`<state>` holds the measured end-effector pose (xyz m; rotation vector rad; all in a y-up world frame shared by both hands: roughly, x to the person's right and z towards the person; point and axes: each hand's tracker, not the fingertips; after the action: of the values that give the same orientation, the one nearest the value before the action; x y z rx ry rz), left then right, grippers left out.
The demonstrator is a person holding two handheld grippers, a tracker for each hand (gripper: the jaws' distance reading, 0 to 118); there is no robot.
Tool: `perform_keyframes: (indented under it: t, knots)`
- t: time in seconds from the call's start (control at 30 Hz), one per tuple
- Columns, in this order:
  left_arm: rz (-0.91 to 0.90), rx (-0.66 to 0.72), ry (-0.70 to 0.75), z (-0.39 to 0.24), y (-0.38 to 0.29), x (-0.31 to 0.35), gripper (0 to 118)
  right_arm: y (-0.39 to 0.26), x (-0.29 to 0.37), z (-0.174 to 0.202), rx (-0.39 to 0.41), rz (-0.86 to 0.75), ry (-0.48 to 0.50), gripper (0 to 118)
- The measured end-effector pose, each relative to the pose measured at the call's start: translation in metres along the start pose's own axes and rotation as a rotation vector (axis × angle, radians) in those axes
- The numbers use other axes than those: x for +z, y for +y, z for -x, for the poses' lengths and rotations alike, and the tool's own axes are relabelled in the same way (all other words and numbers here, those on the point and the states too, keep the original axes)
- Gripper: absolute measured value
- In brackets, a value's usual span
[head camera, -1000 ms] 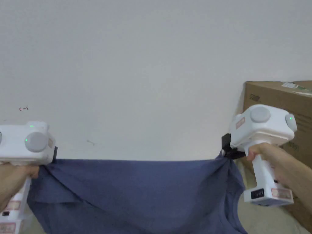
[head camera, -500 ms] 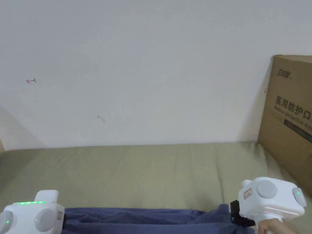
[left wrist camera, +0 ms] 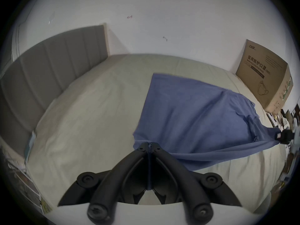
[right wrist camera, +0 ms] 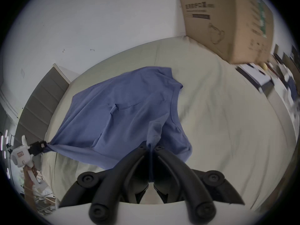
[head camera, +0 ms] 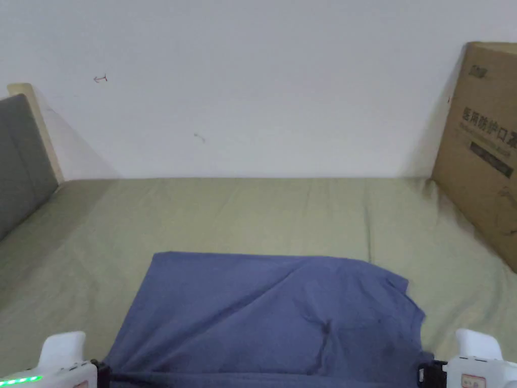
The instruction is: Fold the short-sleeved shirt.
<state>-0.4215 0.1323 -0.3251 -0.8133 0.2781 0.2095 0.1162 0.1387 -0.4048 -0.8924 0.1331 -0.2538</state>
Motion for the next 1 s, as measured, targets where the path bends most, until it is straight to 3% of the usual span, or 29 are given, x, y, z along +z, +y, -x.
perform_keyframes:
  t: [0.2,0.33,0.5,0.53,0.57,0.6,0.63,0.67,0.7,0.73,0.93,0.97,1.0]
  knots:
    - [0.028,0.0,-0.022,0.03,-0.081,0.045,1,-0.089,0.04,-0.027,-0.031,0.069,-0.035,2]
    - [0.064,-0.032,-0.025,0.033,-0.118,0.08,1,-0.121,0.065,-0.038,-0.092,0.085,-0.007,2]
    - [0.072,-0.012,-0.03,0.037,-0.135,0.083,2,-0.139,0.066,-0.041,-0.042,0.091,-0.02,3]
    - [0.066,-0.011,-0.022,0.039,-0.137,0.084,12,-0.141,0.066,-0.042,-0.033,0.086,-0.019,4]
    - [0.052,-0.014,-0.02,0.039,-0.139,0.085,32,-0.142,0.066,-0.042,-0.028,0.082,-0.021,9]
    - [0.052,-0.025,-0.012,0.04,-0.139,0.087,61,-0.141,0.067,-0.042,-0.025,0.075,-0.022,25]
    - [0.058,-0.032,-0.003,0.041,-0.139,0.089,98,-0.144,0.07,-0.035,-0.022,0.069,-0.029,60]
    - [0.061,-0.034,0.0,0.039,-0.138,0.093,110,-0.143,0.072,-0.034,-0.018,0.067,-0.033,91]
    - [0.057,-0.037,0.001,0.042,-0.141,0.1,111,-0.143,0.074,-0.034,-0.003,0.071,-0.025,103]
    - [0.029,-0.041,-0.008,0.044,-0.143,0.108,111,-0.143,0.077,-0.033,0.007,0.072,-0.021,106]
    - [-0.071,-0.095,-0.01,0.051,-0.174,0.158,108,-0.15,0.117,-0.014,0.087,-0.072,-0.025,109]
    - [-0.086,-0.089,-0.011,0.052,-0.18,0.163,97,-0.155,0.125,-0.011,0.089,-0.096,-0.007,106]
    - [-0.102,-0.085,-0.019,0.053,-0.186,0.167,77,-0.16,0.132,-0.008,0.092,-0.101,0.014,98]
